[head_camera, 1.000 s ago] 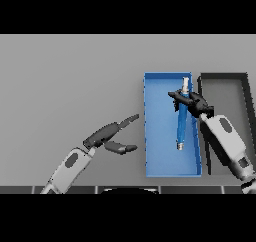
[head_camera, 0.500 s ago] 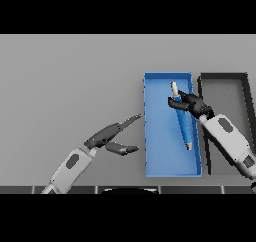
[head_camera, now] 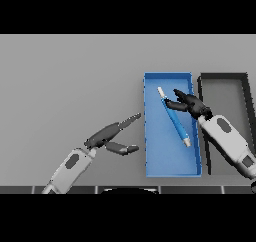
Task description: Pick up the blue pipe and place it into the blue bin.
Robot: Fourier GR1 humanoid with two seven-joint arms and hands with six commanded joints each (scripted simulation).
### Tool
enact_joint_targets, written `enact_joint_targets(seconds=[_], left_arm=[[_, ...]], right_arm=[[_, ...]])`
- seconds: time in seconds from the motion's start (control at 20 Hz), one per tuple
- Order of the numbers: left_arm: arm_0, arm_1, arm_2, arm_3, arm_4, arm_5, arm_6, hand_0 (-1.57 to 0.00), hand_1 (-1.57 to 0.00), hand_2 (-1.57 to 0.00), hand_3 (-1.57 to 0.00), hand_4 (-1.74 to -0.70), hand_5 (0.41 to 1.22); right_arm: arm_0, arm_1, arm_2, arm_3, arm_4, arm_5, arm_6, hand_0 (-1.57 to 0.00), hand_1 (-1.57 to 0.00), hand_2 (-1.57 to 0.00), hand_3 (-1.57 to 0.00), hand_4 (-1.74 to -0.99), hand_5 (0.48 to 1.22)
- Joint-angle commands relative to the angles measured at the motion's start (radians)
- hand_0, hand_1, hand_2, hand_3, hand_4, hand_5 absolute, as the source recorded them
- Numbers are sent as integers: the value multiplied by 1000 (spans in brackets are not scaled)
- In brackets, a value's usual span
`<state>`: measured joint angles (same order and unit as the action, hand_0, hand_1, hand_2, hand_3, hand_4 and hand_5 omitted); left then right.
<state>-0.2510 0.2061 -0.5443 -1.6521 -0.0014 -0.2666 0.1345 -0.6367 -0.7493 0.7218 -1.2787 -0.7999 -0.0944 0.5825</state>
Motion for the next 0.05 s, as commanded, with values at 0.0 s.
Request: enact_joint_targets(seconds=[0.0], left_arm=[[-12, -6, 0, 5, -2, 2, 17, 1, 1, 1, 1, -826, 474]], right_arm=[[-9, 1, 1, 6, 1, 11, 2, -20, -15, -14, -8, -1186, 769]])
